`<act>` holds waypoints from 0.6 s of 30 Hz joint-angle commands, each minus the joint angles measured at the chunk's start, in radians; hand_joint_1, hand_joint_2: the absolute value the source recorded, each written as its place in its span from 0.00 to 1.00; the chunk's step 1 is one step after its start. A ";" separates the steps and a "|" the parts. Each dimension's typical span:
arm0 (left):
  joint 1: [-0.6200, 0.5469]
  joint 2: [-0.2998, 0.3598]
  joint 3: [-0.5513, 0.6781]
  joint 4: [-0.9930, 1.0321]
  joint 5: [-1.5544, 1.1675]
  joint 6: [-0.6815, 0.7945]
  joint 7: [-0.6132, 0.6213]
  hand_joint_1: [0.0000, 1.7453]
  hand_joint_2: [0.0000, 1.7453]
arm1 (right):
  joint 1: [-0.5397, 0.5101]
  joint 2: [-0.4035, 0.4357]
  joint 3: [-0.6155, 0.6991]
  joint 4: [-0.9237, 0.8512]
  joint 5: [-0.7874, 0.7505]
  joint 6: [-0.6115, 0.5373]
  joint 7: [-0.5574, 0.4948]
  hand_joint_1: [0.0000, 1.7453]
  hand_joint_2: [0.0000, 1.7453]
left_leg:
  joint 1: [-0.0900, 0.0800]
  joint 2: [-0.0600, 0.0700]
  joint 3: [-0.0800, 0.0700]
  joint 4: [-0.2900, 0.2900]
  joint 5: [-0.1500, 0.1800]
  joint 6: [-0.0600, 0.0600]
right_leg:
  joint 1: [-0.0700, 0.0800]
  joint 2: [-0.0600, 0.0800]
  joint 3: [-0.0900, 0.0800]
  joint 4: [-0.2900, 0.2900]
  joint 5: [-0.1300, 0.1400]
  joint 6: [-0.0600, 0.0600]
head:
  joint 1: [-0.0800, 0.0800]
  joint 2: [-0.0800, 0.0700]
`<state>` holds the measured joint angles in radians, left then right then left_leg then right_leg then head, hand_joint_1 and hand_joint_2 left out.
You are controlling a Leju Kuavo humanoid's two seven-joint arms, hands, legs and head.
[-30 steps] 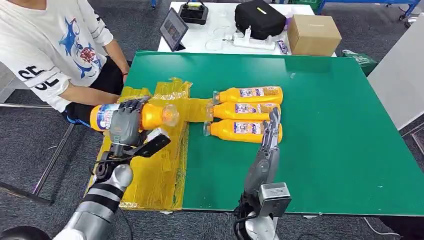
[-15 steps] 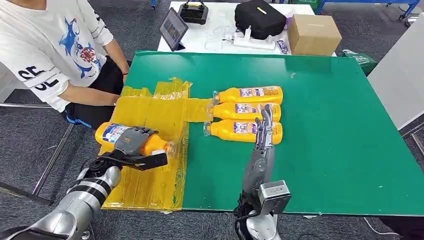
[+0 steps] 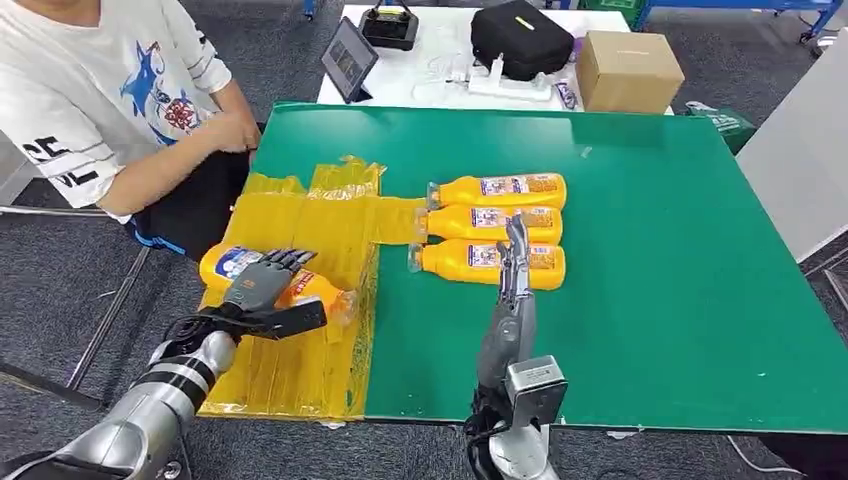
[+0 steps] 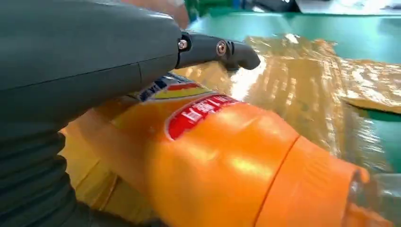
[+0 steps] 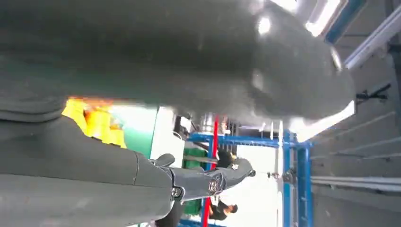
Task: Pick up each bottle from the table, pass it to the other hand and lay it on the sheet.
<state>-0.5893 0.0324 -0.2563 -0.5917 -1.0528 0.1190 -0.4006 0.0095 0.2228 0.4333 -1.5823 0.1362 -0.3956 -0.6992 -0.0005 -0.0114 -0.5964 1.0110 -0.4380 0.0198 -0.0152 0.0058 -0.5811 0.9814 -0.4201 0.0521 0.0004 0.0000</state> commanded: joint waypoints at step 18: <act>0.224 -0.133 0.292 -0.346 0.641 -0.131 -0.155 0.00 0.00 | -0.058 0.019 -0.041 0.198 0.015 0.032 0.001 0.00 1.00 | 0.001 0.001 0.008 -0.002 0.002 -0.002 | 0.001 0.002 0.008 -0.003 0.002 -0.002 | 0.000 0.000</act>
<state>-0.5134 0.0526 -0.2002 -0.6925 -0.7085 -0.1385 -0.5379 -0.0065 0.2430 0.4070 -1.5114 0.1217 -0.3563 -0.6992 -0.0003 -0.0150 -0.5896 1.0107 -0.4357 0.0179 -0.0151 0.0040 -0.5743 0.9812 -0.4200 0.0517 0.0008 0.0000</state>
